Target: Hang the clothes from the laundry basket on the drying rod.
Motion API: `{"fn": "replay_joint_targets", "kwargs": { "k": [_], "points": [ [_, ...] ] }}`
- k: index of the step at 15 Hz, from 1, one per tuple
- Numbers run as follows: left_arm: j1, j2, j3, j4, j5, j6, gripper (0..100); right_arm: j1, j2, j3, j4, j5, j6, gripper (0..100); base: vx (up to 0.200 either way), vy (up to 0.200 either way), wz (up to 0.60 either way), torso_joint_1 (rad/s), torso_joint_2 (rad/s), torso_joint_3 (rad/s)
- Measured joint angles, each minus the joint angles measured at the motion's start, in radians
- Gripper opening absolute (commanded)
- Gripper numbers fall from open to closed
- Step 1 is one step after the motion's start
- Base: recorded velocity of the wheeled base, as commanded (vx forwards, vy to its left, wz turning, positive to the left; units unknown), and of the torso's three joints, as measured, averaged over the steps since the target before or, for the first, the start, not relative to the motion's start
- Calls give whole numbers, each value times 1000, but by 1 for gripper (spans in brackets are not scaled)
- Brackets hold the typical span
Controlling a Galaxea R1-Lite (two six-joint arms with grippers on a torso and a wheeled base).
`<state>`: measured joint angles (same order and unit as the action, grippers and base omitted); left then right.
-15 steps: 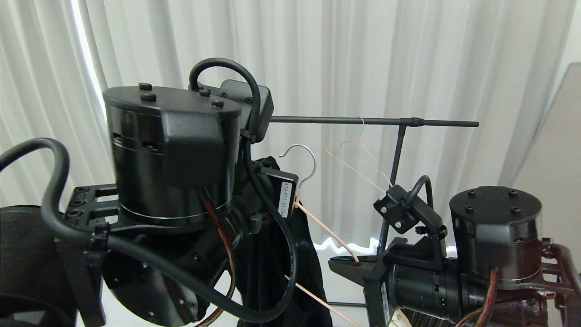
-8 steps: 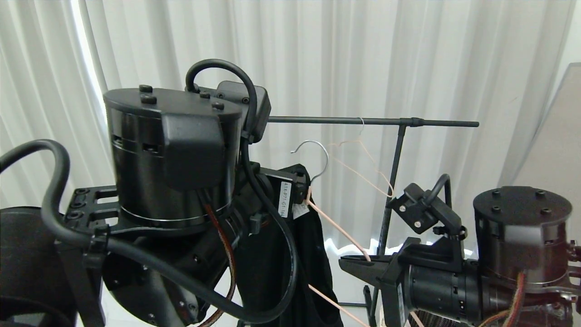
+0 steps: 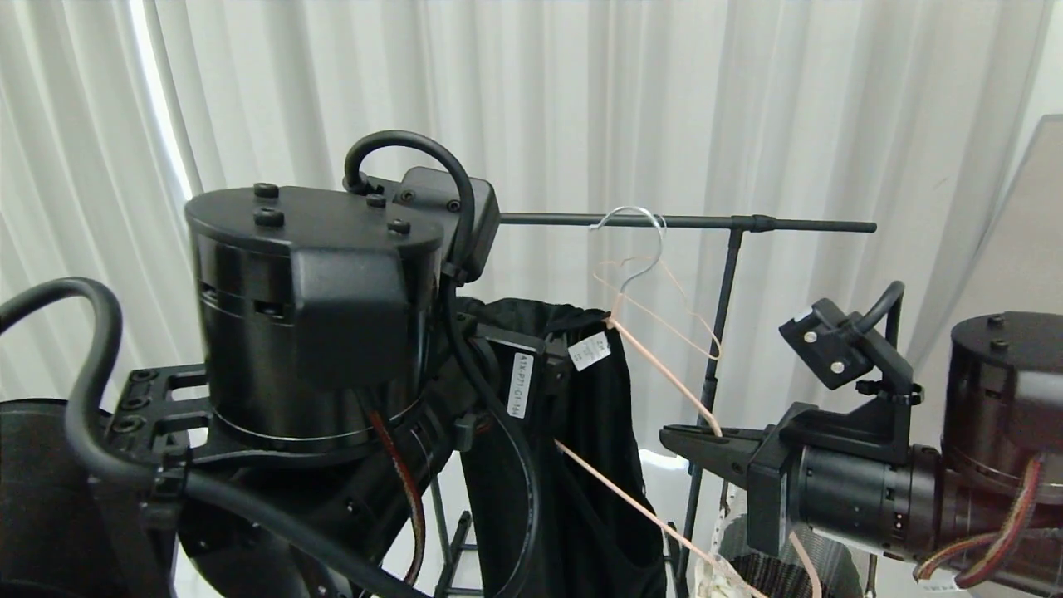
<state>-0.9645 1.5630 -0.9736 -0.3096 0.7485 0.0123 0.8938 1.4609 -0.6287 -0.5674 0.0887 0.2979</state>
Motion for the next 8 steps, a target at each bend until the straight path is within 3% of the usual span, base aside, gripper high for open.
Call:
{"fn": "replay_joint_targets", "kwargs": {
  "k": [5, 8],
  "points": [
    [-56, -6, 60, 0, 1, 0, 100, -22, -10, -3, -38, -1, -11, 0, 0, 0, 0, 0, 0, 0],
    [-74, -19, 134, 0, 1, 0, 100, -26, -8, 1, -46, -41, -115, 0, 0, 0, 0, 0, 0, 0]
  ]
}}
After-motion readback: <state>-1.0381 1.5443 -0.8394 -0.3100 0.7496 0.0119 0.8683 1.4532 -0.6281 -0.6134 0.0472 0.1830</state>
